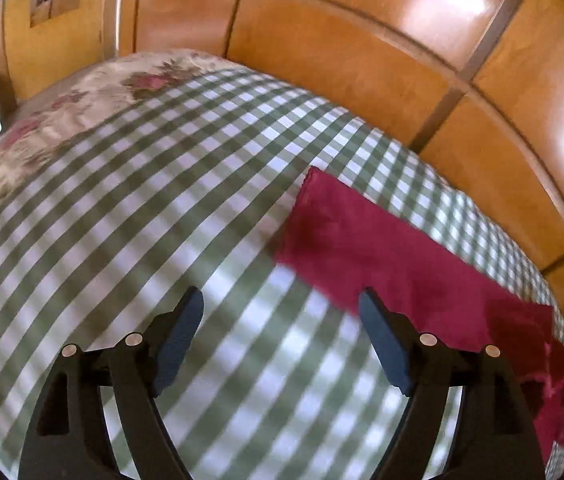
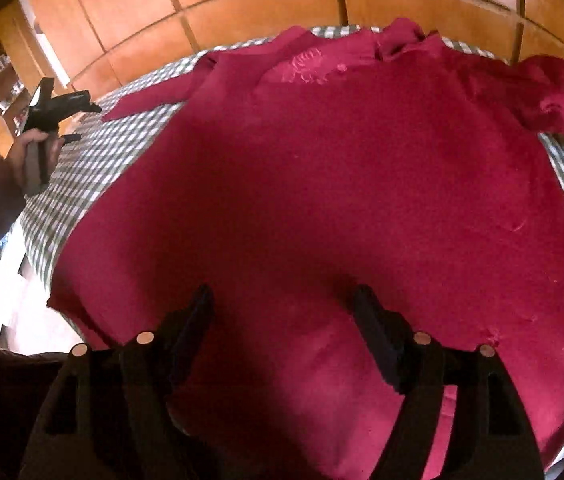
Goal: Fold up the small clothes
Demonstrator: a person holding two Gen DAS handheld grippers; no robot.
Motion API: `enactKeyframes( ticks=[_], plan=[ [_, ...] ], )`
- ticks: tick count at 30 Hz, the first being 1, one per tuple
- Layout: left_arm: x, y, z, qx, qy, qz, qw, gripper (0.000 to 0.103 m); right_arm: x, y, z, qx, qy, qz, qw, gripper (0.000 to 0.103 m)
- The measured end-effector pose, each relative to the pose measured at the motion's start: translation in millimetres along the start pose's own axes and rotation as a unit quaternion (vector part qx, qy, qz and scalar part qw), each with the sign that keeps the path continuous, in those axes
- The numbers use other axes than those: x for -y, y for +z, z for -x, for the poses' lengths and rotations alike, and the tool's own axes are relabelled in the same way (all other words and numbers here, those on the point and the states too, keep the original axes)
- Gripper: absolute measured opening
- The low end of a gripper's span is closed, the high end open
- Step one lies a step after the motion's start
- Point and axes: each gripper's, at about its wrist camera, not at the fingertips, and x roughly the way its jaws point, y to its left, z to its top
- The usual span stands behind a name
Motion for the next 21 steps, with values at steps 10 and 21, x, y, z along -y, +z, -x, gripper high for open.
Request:
enactKeyframes(
  ticks=[10, 21],
  plan=[
    [8, 15, -18, 0.027, 0.021, -0.056, 0.9978, 0.010, -13, 5, -17, -0.006, -0.017, 0.016, 1.000, 0.088],
    [-98, -22, 32, 0.033, 0.098, 0.014, 0.9945, 0.013, -11, 6, -21, 0.007, -0.021, 0.023, 0.999, 0.091]
  ],
)
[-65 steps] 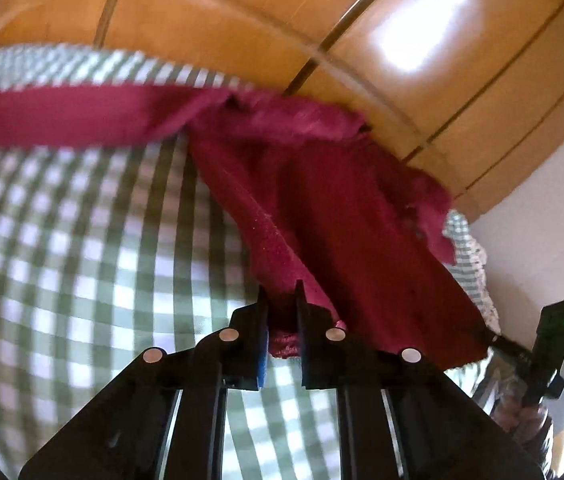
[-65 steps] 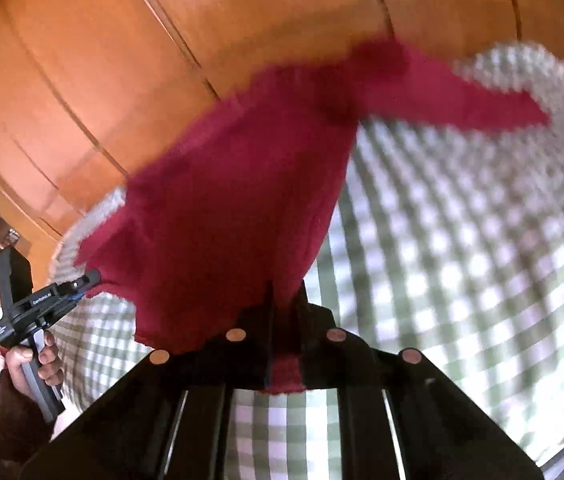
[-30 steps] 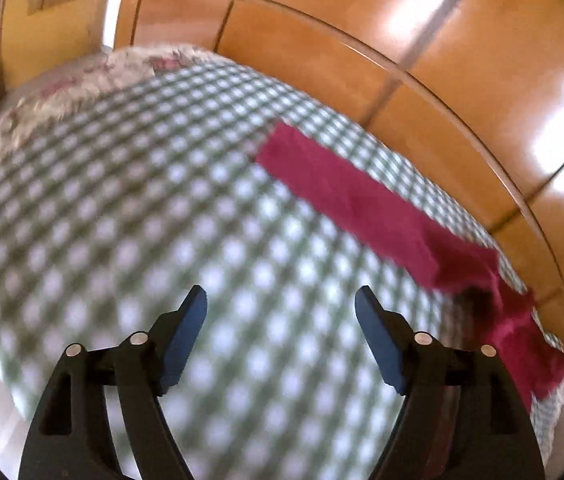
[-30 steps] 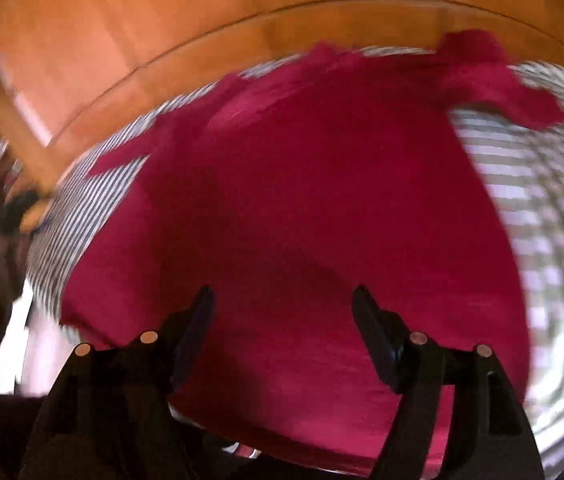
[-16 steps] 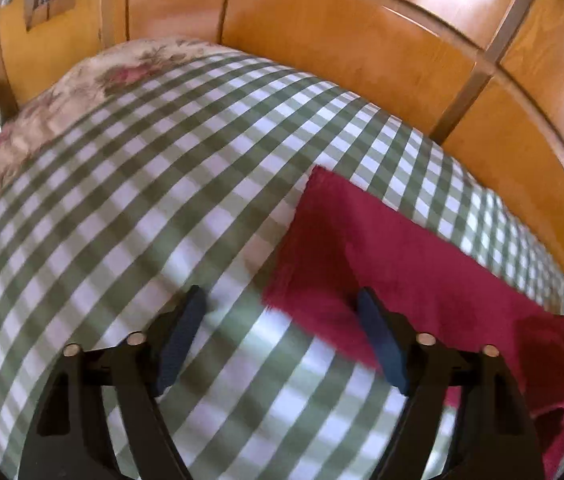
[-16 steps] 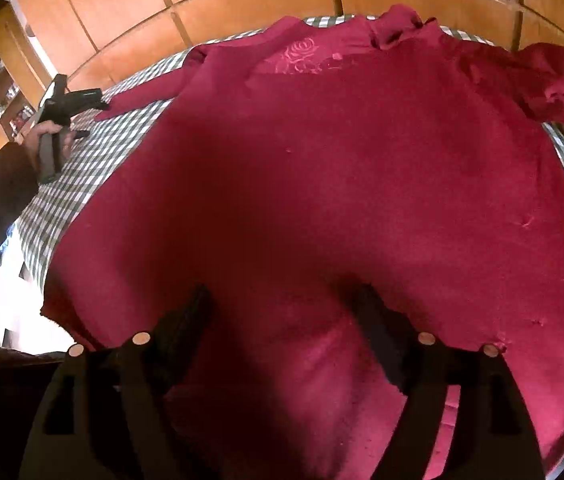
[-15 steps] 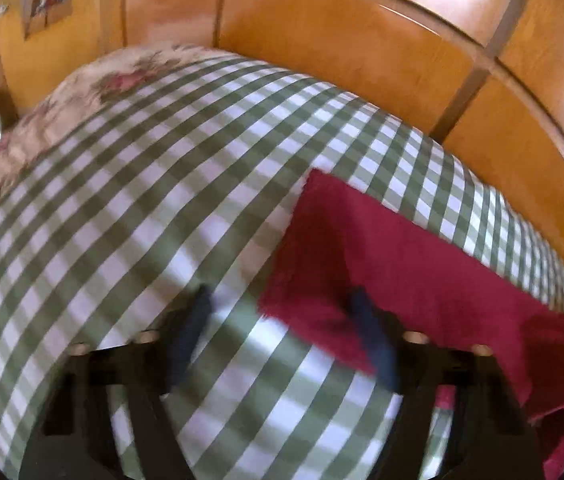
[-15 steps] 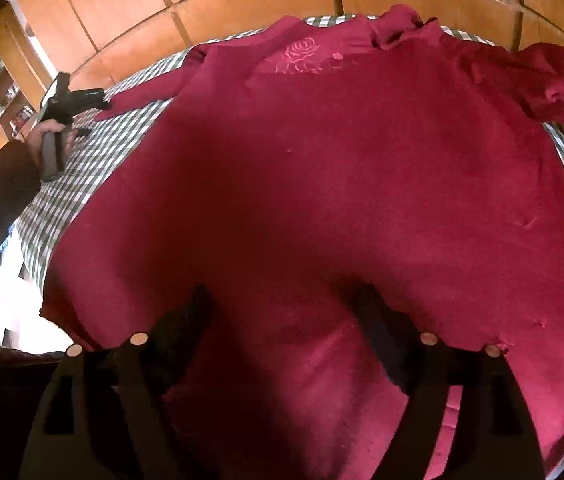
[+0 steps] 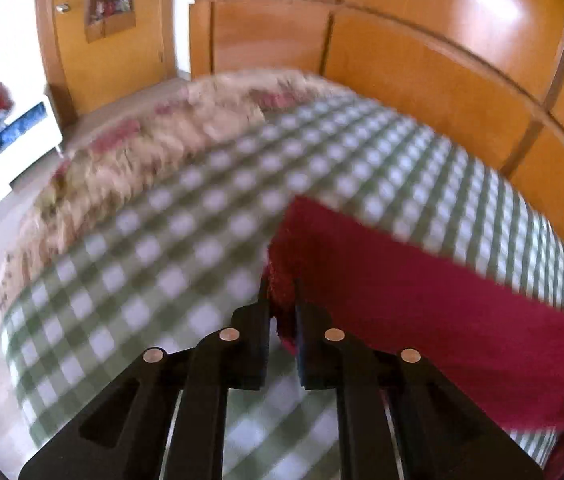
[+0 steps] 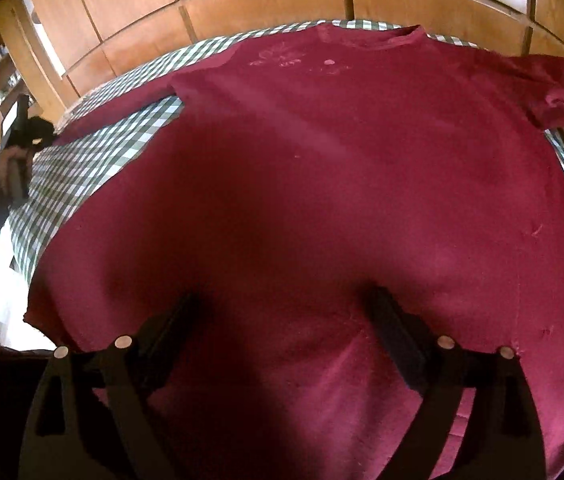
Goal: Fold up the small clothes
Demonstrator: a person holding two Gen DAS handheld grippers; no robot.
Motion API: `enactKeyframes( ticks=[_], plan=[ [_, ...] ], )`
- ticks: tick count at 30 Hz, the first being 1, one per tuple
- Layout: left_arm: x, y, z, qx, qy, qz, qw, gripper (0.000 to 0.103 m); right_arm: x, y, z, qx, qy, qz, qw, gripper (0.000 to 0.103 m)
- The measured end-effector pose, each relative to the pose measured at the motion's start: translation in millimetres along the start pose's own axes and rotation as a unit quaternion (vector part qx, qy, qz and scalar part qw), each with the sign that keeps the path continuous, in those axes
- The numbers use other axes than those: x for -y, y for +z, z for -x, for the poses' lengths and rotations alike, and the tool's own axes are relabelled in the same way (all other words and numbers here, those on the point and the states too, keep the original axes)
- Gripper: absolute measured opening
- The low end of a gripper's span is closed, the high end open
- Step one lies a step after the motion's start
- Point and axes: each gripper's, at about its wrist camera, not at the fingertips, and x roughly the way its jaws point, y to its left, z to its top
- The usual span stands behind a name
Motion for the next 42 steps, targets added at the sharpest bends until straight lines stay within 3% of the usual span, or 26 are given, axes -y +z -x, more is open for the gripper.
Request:
enactKeyframes(
  ticks=[1, 3, 4, 5, 8, 11, 15, 19, 21, 22, 23, 24, 26, 27, 31, 34, 36, 37, 39, 41, 42],
  plan=[
    [-1, -7, 5, -0.005, -0.002, -0.001, 1.0000, 0.019, 0, 1, 1, 0.000, -0.001, 0.001, 1.000, 0.091],
    [-2, -23, 26, -0.004, -0.019, 0.009, 0.9998, 0.068, 3, 1, 5, 0.002, 0.004, -0.001, 1.000, 0.091],
    [-2, -28, 33, -0.006, -0.046, 0.023, 0.9987, 0.076, 3, 1, 7, 0.005, 0.003, -0.004, 1.000, 0.088],
    [-1, -39, 48, -0.010, -0.104, 0.038, 0.9938, 0.077, 6, 0, 11, 0.007, 0.003, -0.008, 1.000, 0.087],
    [20, -77, 82, -0.031, -0.205, 0.007, 0.9783, 0.077, 25, -2, 30, 0.026, -0.010, -0.038, 0.999, 0.086],
    [50, -131, 119, -0.061, -0.302, -0.066, 0.9491, 0.077, 62, -15, 54, 0.047, -0.050, -0.080, 0.994, 0.086],
    [87, -205, 151, -0.123, -0.379, -0.130, 0.9081, 0.077, 124, -44, 87, 0.062, -0.123, -0.152, 0.979, 0.086],
    [116, -261, 163, -0.166, -0.388, -0.170, 0.8903, 0.076, 161, -74, 104, 0.054, -0.156, -0.189, 0.968, 0.086],
    [126, -275, 169, -0.166, -0.387, -0.179, 0.8890, 0.070, 164, -85, 102, 0.039, -0.123, -0.199, 0.971, 0.083],
    [130, -278, 171, -0.164, -0.384, -0.189, 0.8890, 0.061, 159, -86, 97, 0.030, -0.105, -0.196, 0.974, 0.072],
    [134, -280, 172, -0.166, -0.377, -0.196, 0.8901, 0.029, 157, -88, 94, 0.024, -0.096, -0.190, 0.977, 0.060],
    [136, -281, 170, -0.174, -0.370, -0.201, 0.8903, 0.009, 152, -90, 92, 0.020, -0.095, -0.180, 0.979, 0.055],
    [132, -282, 175, -0.169, -0.369, -0.203, 0.8909, 0.009, 141, -90, 90, 0.018, -0.093, -0.154, 0.983, 0.037],
    [130, -284, 181, -0.165, -0.370, -0.210, 0.8899, 0.009, 139, -89, 91, 0.017, -0.089, -0.153, 0.984, 0.016],
    [120, -290, 187, -0.172, -0.364, -0.224, 0.8874, 0.009, 143, -95, 114, 0.026, -0.067, -0.145, 0.987, 0.012],
    [113, -297, 180, -0.195, -0.334, -0.238, 0.8911, 0.010, 144, -106, 109, 0.001, -0.081, -0.144, 0.986, 0.008],
    [111, -291, 182, -0.202, -0.332, -0.245, 0.8880, 0.012, 148, -110, 103, -0.013, -0.089, -0.149, 0.985, 0.008],
    [111, -286, 185, -0.196, -0.333, -0.246, 0.8890, 0.024, 151, -114, 105, -0.009, -0.079, -0.159, 0.984, 0.008],
    [112, -263, 199, -0.151, -0.332, -0.242, 0.8992, 0.061, 158, -114, 109, -0.003, -0.076, -0.174, 0.982, 0.013],
    [121, -246, 209, -0.111, -0.341, -0.237, 0.9031, 0.072, 169, -111, 116, 0.018, -0.075, -0.200, 0.977, 0.033],
    [131, -238, 213, -0.089, -0.341, -0.242, 0.9043, 0.076, 175, -109, 120, 0.029, -0.070, -0.217, 0.973, 0.037]
  ],
)
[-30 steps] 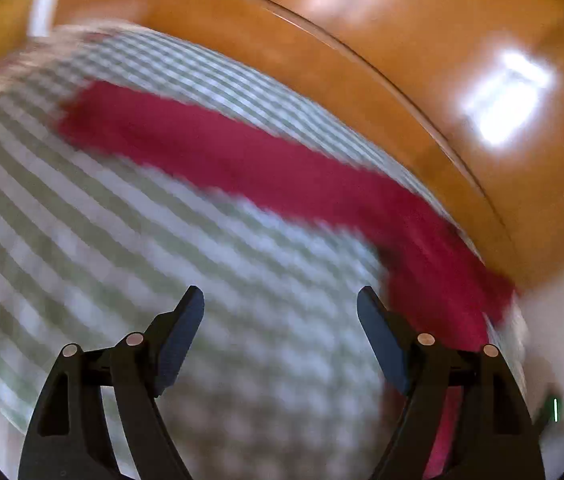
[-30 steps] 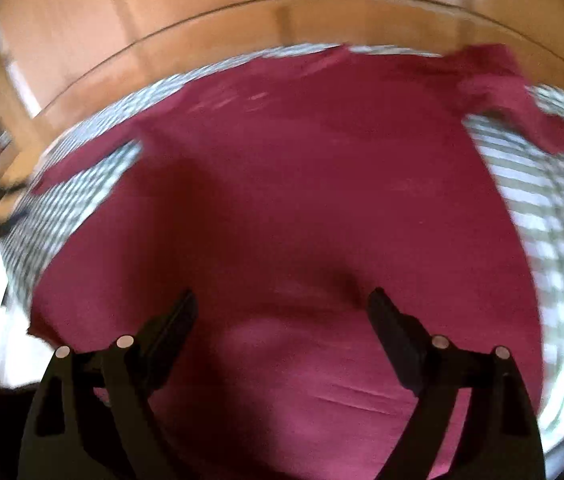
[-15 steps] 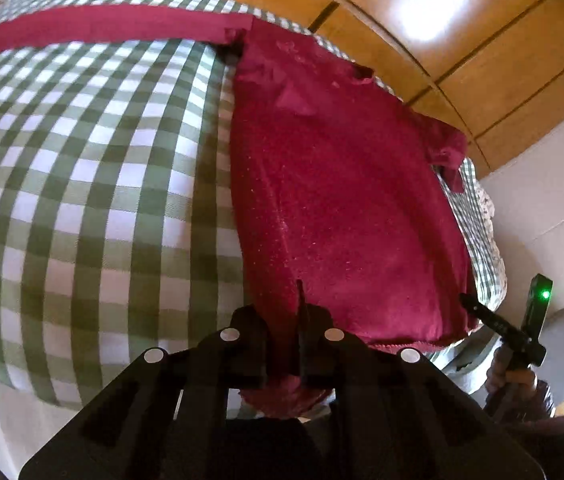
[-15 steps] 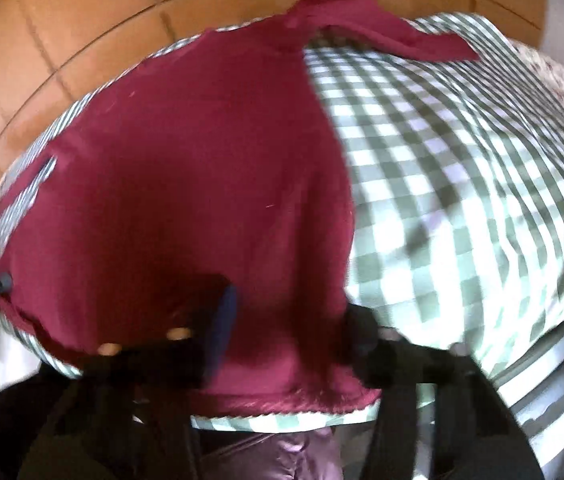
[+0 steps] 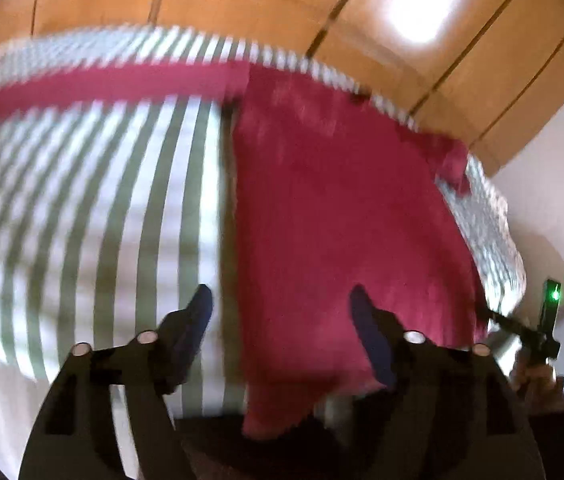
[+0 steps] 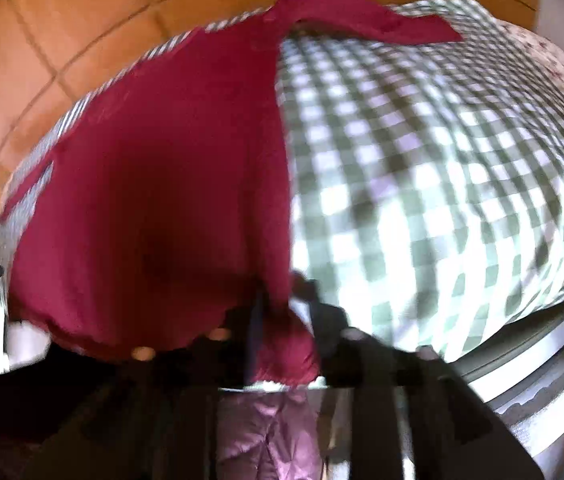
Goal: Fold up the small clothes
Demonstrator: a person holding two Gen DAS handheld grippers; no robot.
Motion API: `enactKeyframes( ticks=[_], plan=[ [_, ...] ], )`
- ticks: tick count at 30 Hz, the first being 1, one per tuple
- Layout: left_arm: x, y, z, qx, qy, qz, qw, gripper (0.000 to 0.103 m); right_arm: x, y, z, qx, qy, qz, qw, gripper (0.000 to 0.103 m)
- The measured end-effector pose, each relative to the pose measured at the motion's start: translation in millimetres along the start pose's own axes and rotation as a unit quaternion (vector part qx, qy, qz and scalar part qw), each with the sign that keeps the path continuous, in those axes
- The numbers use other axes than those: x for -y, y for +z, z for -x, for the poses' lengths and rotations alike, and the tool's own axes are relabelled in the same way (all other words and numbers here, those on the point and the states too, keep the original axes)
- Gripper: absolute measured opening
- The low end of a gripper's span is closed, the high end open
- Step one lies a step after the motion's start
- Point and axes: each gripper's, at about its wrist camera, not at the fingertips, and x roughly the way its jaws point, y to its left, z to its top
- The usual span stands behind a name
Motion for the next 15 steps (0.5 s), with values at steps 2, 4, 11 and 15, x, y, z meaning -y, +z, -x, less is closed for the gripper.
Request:
enactKeyframes(
  ticks=[2, 4, 11, 15],
  plan=[
    [12, 18, -10, 0.023, 0.018, -0.020, 0.9994, 0.078, 13, 14, 4, 0.022, 0.008, -0.040, 0.999, 0.050],
    [29, 36, -35, 0.028, 0.033, -0.045, 0.9981, 0.078, 31, 34, 3, 0.044, 0.019, -0.084, 0.995, 0.054],
    [65, 59, -111, 0.023, 0.063, -0.073, 0.9950, 0.078, 97, 114, -22, 0.096, 0.023, -0.211, 0.973, 0.048],
    [57, 59, -143, -0.004, 0.088, -0.066, 0.9939, 0.078, 140, 165, -42, 0.113, 0.016, -0.267, 0.957, 0.044]
  ],
)
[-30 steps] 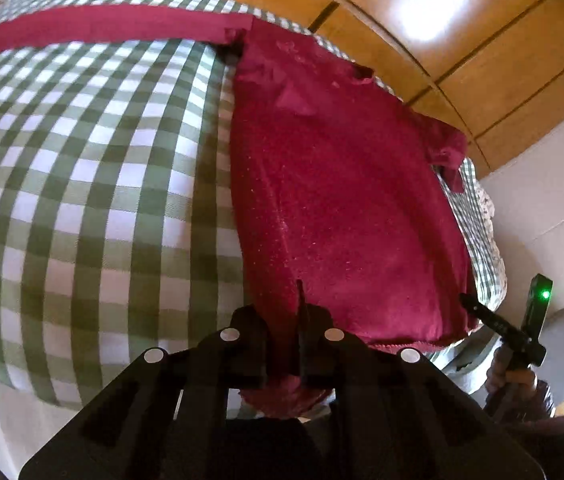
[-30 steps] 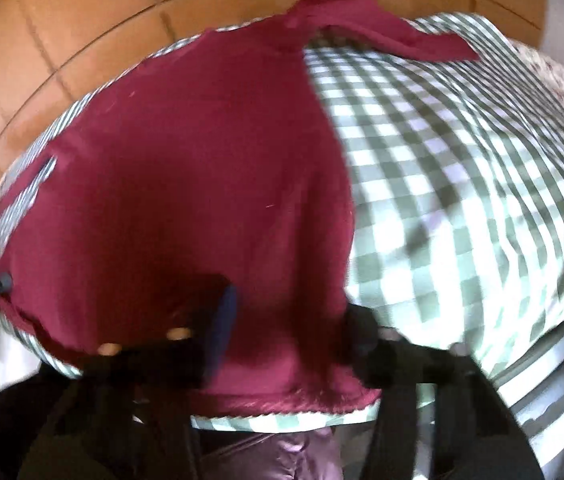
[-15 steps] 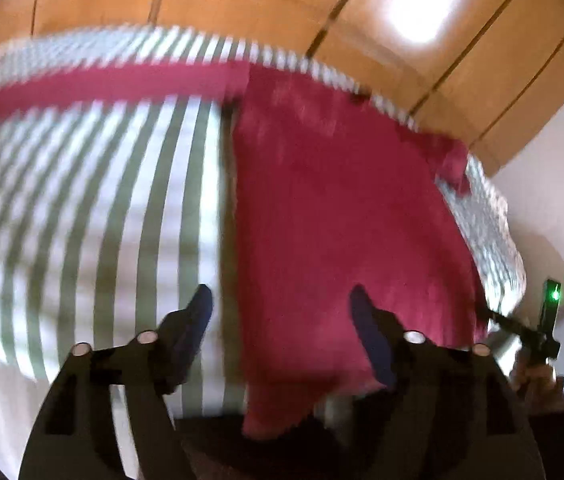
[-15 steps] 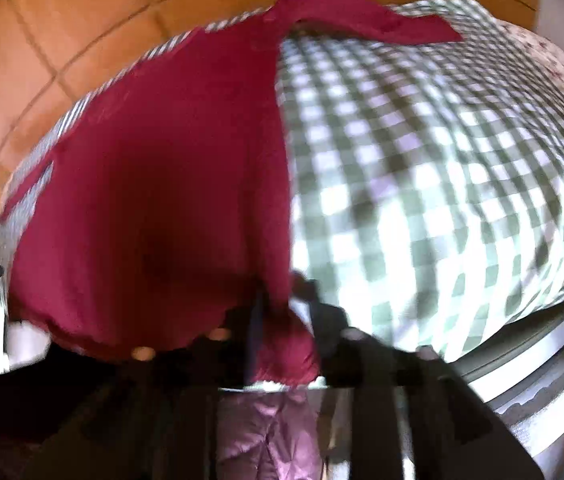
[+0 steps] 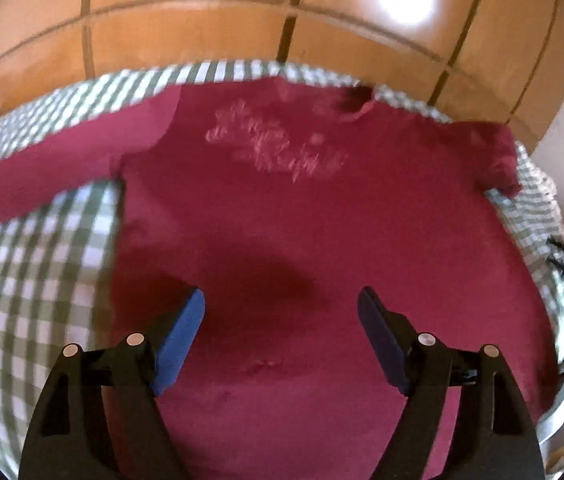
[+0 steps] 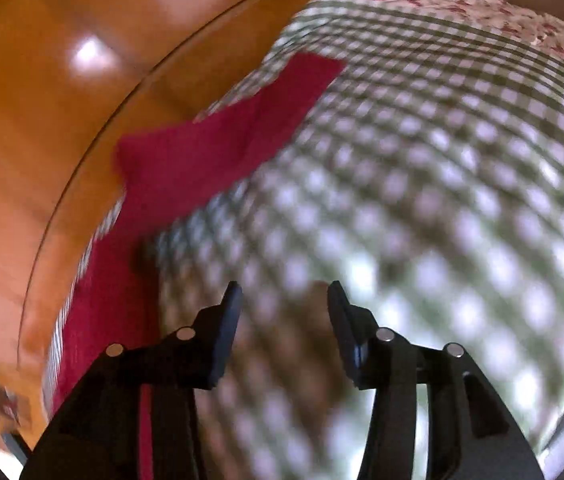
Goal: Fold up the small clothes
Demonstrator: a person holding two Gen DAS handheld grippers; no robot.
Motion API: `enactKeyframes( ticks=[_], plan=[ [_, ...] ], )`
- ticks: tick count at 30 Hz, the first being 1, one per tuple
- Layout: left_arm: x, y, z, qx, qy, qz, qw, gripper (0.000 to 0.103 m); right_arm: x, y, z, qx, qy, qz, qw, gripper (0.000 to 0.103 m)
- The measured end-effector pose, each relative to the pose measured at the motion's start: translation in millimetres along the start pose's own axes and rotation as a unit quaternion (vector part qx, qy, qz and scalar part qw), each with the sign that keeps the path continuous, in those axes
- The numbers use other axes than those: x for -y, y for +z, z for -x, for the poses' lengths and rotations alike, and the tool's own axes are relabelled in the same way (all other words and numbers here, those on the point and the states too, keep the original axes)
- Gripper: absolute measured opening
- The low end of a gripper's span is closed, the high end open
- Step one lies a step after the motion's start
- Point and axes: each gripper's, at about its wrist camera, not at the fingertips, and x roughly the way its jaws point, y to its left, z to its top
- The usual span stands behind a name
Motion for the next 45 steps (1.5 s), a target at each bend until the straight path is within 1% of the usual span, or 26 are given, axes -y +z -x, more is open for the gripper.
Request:
enactKeyframes(
  ticks=[1, 2, 4, 7, 10, 13, 16, 17, 18, 19, 21, 23, 24, 26, 27, 30, 31, 32, 33, 35, 37, 39, 40, 42, 44, 45],
  plan=[
    [-1, -3, -6, -0.005, 0.003, 0.003, 1.0000, 0.078, 5, 18, -11, 0.004, -0.003, -0.021, 1.000, 0.043],
    [-3, -7, -9, 0.002, 0.003, -0.001, 1.0000, 0.079, 9, 32, -20, 0.009, -0.006, -0.038, 0.999, 0.043],
    [2, -11, -11, 0.015, 0.008, -0.017, 0.9997, 0.083, 16, 59, -39, 0.014, -0.012, -0.062, 0.998, 0.043],
    [13, -14, -18, 0.018, 0.025, -0.036, 0.9989, 0.091, 20, 94, -62, 0.032, -0.020, -0.088, 0.995, 0.043],
    [12, -13, -23, 0.016, 0.020, -0.033, 0.9992, 0.095, 17, 118, -85, 0.039, -0.034, -0.098, 0.994, 0.044],
    [11, -14, -22, 0.015, 0.014, -0.031, 0.9993, 0.096, 13, 132, -100, 0.046, -0.048, -0.097, 0.993, 0.044],
    [11, -13, -23, 0.013, 0.016, -0.034, 0.9992, 0.098, 3, 144, -111, 0.035, -0.059, -0.073, 0.995, 0.042],
    [12, -13, -24, 0.013, 0.016, -0.035, 0.9992, 0.098, -1, 147, -112, 0.026, -0.063, -0.055, 0.996, 0.023],
    [12, -13, -24, 0.013, 0.016, -0.035, 0.9992, 0.098, -4, 149, -112, 0.019, -0.074, -0.036, 0.996, 0.010],
    [12, -13, -23, 0.013, 0.016, -0.034, 0.9992, 0.098, -10, 151, -107, 0.020, -0.096, -0.008, 0.995, 0.006],
    [12, -13, -23, 0.014, 0.015, -0.034, 0.9992, 0.098, -9, 155, -83, 0.052, -0.114, 0.014, 0.992, 0.006],
    [11, -13, -23, 0.015, 0.014, -0.034, 0.9992, 0.098, 5, 157, -59, 0.080, -0.128, 0.002, 0.988, 0.006],
    [11, -14, -23, 0.016, 0.013, -0.033, 0.9992, 0.098, 20, 156, -43, 0.097, -0.146, -0.011, 0.984, 0.006],
    [10, -14, -23, 0.017, 0.010, -0.032, 0.9993, 0.098, 42, 154, -28, 0.102, -0.164, -0.039, 0.980, 0.005],
    [10, -14, -23, 0.017, 0.009, -0.032, 0.9993, 0.098, 58, 149, -25, 0.088, -0.166, -0.055, 0.981, 0.005],
    [8, -14, -23, 0.017, 0.006, -0.032, 0.9993, 0.098, 75, 133, -28, 0.061, -0.157, -0.073, 0.983, 0.008],
    [8, -14, -23, 0.017, 0.006, -0.032, 0.9993, 0.098, 74, 128, -25, 0.067, -0.158, -0.082, 0.982, 0.023],
    [8, -14, -23, 0.018, 0.004, -0.031, 0.9994, 0.098, 75, 123, -20, 0.074, -0.150, -0.090, 0.982, 0.033],
    [7, -14, -23, 0.018, 0.003, -0.030, 0.9994, 0.098, 72, 114, -13, 0.077, -0.136, -0.094, 0.983, 0.052],
    [6, -15, -21, 0.021, -0.002, -0.028, 0.9994, 0.098, 58, 104, -7, 0.070, -0.121, -0.079, 0.987, 0.056],
    [5, -15, -20, 0.022, -0.005, -0.026, 0.9994, 0.098, 35, 86, -2, 0.055, -0.093, -0.045, 0.993, 0.060],
    [5, -15, -20, 0.023, -0.007, -0.026, 0.9994, 0.098, 4, 66, -5, 0.026, -0.058, 0.002, 0.998, 0.062],
    [5, -15, -19, 0.024, -0.009, -0.025, 0.9994, 0.098, -16, 49, -7, 0.005, -0.031, 0.033, 0.999, 0.064],
    [5, -16, -18, 0.026, -0.012, -0.022, 0.9993, 0.098, -52, 14, -12, -0.038, 0.011, 0.090, 0.995, 0.065],
    [4, -17, -15, 0.030, -0.015, -0.019, 0.9992, 0.098, -79, -16, -15, -0.064, 0.036, 0.132, 0.988, 0.066],
    [4, -18, -15, 0.032, -0.016, -0.018, 0.9992, 0.098, -94, -38, -16, -0.081, 0.047, 0.159, 0.983, 0.067]
  ],
)
